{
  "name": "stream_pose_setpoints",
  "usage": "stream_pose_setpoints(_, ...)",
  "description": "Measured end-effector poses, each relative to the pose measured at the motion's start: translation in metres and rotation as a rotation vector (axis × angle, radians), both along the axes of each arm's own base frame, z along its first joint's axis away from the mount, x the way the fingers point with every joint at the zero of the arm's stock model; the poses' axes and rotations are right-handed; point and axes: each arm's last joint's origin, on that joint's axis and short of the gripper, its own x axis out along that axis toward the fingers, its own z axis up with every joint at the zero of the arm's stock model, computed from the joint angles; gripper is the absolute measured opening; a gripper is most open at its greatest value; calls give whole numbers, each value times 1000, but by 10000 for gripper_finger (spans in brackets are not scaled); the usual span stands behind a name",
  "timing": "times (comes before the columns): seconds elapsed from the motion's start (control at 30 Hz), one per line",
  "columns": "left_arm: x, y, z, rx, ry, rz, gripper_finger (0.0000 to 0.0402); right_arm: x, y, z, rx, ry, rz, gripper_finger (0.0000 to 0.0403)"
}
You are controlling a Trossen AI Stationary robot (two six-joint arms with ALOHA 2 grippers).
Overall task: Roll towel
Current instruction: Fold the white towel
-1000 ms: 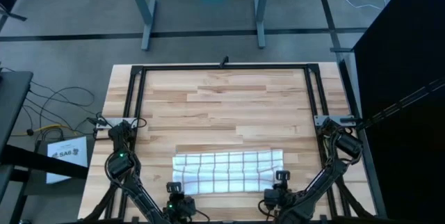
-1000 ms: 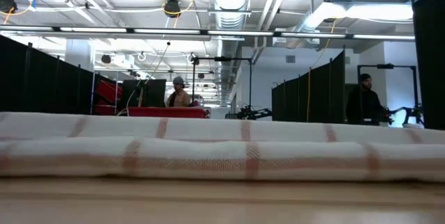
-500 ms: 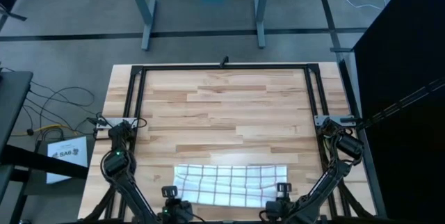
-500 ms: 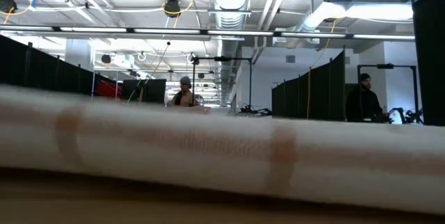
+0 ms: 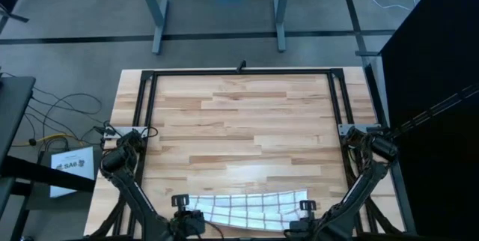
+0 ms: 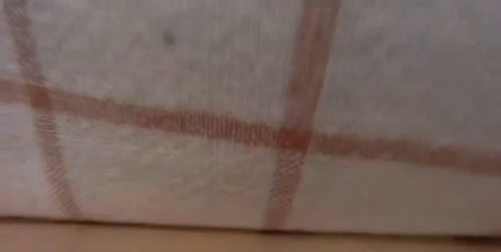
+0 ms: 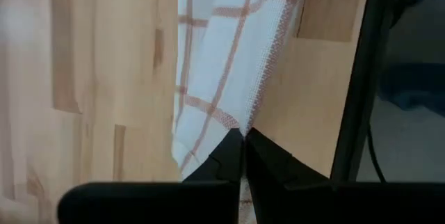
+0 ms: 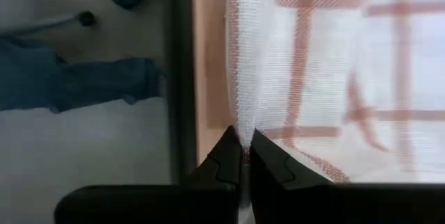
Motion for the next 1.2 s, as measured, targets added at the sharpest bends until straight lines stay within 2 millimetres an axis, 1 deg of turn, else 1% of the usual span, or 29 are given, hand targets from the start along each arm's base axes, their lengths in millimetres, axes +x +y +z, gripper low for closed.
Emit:
stream_pose_setpoints(0.1,5,7,-9,-49,-4,-30,0,-5,-10,4,23,-15,-6,0)
stream_pose_setpoints(0.2,4,16,-18,-84,-15,-40,0,-8,-24,5,70,-32,-18,0)
stream_pose_setpoints(0.33,-8,31,-27,-106,-29,-19,0,-6,-48,2,148,-34,-27,0)
stream_pose_setpoints(0.47,-23,49,-23,-196,-99,0,0,-4,-74,6,258,-57,-23,0)
stream_pose_setpoints(0.57,-30,65,-25,-250,-139,8,0,-4,-98,5,304,-45,-28,0)
stream_pose_setpoints(0.67,-36,83,-32,-314,-152,18,0,-2,-119,4,397,-40,-29,0)
stream_pose_setpoints(0.83,-41,110,-47,-416,-166,9,0,3,-155,-6,511,-36,-21,0)
stream_pose_setpoints(1.0,-43,134,-61,-475,-178,15,0,4,-188,-27,563,-14,-29,0)
stream_pose_setpoints(1.1,-44,143,-70,-479,-163,29,0,2,-203,-42,592,-15,-45,0)
stream_pose_setpoints(1.2,-42,148,-73,-474,-148,21,0,0,-216,-53,612,-21,-57,0)
